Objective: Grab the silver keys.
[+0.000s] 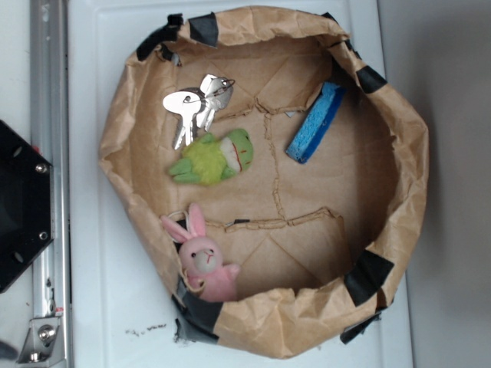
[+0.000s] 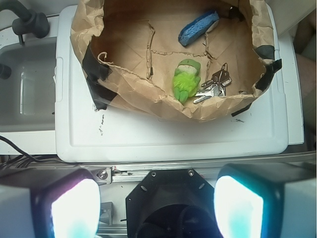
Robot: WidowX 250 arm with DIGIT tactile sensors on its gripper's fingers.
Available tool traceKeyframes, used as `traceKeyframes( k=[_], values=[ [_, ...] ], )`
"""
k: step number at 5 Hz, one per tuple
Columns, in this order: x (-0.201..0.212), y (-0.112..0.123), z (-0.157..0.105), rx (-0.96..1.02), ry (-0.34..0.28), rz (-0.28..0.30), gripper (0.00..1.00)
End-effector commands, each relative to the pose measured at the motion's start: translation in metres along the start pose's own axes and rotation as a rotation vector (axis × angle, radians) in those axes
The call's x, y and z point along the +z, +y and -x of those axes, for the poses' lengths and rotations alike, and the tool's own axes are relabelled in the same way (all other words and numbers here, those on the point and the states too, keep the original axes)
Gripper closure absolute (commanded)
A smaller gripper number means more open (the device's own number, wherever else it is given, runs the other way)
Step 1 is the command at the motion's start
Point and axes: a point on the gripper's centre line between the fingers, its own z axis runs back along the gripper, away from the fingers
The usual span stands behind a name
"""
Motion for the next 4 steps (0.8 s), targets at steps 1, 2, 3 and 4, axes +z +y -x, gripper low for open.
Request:
traceKeyframes(
  k=[1, 2, 3, 4],
  values=[
    [0.000, 0.000, 0.000, 0.000, 0.000, 0.000, 0.00],
    [-0.012, 0.002, -0.049, 0.083, -0.037, -0.030, 0.00],
    [-0.034, 0.014, -0.097, 0.204, -0.066, -0.077, 0.00],
    [-0.044, 0.039, -0.113, 0.272, -0.081, -0.093, 0.00]
  ],
)
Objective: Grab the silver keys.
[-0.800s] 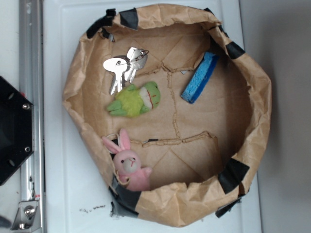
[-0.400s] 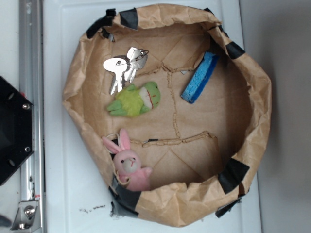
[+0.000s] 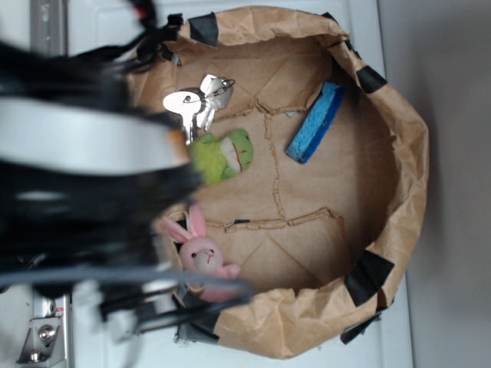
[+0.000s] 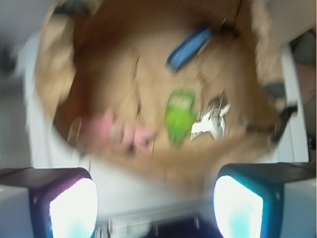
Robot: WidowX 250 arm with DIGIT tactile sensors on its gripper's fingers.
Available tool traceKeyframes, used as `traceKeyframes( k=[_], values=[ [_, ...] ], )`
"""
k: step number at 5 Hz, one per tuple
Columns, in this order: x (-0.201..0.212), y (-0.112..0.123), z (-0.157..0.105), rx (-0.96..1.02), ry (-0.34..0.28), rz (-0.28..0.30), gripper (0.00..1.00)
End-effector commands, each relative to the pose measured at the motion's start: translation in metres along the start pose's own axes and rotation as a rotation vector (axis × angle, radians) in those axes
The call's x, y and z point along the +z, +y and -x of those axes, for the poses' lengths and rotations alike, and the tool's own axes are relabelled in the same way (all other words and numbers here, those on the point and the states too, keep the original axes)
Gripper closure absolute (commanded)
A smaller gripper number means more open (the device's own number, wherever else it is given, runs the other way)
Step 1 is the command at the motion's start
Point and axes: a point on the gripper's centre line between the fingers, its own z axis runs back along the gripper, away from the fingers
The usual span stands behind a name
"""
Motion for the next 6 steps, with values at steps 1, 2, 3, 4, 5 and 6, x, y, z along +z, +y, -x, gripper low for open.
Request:
traceKeyframes(
  k=[1, 2, 3, 4, 5, 6],
  values=[
    [-0.023, 0.054, -0.029, 0.228, -0.070, -0.125, 0.00],
    [-0.046, 0.059, -0.024, 0.290, -0.117, -0.185, 0.00],
    [-0.067, 0.053, -0.029, 0.347, -0.142, -0.173, 0.00],
    [-0.078, 0.051, -0.034, 0.395, -0.144, -0.164, 0.00],
    [-0.087, 0.045, -0.036, 0.411, -0.138, -0.160, 0.00],
    [-0.095, 0.044, -0.036, 0.421, -0.137, -0.164, 0.00]
  ],
)
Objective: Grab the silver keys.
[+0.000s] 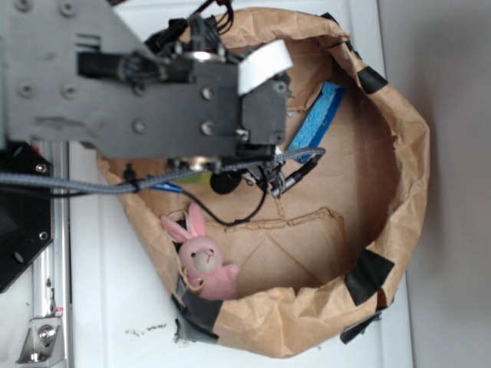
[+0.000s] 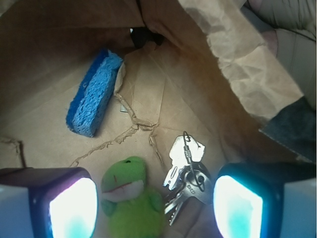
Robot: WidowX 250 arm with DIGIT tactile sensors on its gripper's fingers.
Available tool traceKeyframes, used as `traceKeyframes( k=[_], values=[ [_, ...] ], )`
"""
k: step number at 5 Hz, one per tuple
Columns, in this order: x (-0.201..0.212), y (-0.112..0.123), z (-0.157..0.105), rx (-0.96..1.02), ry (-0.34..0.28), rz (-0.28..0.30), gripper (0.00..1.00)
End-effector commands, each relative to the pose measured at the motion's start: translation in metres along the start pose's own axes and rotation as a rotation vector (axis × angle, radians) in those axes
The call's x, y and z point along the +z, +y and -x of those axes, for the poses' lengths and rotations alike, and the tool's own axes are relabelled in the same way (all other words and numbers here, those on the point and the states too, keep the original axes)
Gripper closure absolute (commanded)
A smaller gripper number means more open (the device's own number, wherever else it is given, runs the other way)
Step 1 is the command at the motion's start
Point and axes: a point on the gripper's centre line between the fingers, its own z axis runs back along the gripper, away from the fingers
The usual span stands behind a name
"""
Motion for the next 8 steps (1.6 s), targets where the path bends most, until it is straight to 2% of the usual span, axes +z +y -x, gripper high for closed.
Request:
traceKeyframes(
  k=[1, 2, 3, 5, 8],
  values=[
    [-0.016, 0.006, -0.003, 0.034, -0.041, -0.028, 0.00],
    [-0.022, 0.003, -0.003, 0.037, -0.026, -0.039, 0.00],
    [-0.024, 0.011, -0.012, 0.058, -0.014, -0.055, 0.00],
    [-0.015, 0.029, -0.020, 0.059, -0.020, -0.041, 0.00],
    [-0.023, 0.028, -0.016, 0.041, -0.020, -0.071, 0.00]
  ],
)
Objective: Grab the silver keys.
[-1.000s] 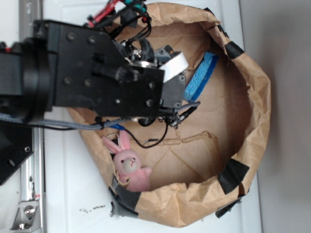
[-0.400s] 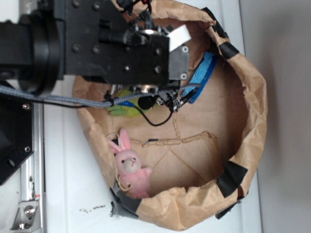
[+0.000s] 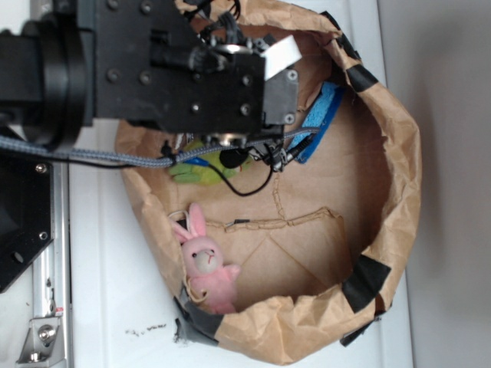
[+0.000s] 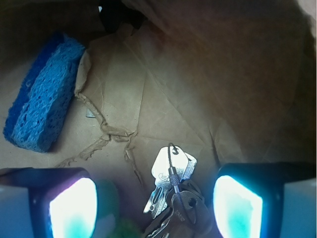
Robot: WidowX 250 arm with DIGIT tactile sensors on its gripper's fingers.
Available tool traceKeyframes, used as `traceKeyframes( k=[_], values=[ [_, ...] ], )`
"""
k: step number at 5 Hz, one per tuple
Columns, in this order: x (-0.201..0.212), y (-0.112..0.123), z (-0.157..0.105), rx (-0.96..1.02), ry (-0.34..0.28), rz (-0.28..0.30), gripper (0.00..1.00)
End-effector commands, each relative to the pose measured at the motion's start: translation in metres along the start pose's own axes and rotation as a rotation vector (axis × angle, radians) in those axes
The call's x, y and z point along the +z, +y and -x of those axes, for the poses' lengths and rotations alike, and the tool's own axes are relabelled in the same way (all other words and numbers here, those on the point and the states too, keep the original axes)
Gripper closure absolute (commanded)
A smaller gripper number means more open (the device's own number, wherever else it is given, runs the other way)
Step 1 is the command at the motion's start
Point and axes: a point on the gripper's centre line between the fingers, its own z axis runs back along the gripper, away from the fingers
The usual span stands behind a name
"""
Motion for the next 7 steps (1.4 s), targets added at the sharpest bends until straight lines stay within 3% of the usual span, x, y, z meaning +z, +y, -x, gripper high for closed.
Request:
traceKeyframes(
  k=[1, 2, 5, 6, 7],
  values=[
    [-0.007, 0.013, -0.006, 0.023, 0.007, 0.027, 0.00],
    [-0.026, 0.008, 0.001, 0.012, 0.025, 0.070, 0.00],
    [-0.035, 0.008, 0.004, 0.026, 0.019, 0.054, 0.00],
    [-0.036, 0.008, 0.004, 0.034, 0.020, 0.050, 0.56],
    [-0.036, 0.008, 0.004, 0.036, 0.021, 0.051, 1.00]
  ],
)
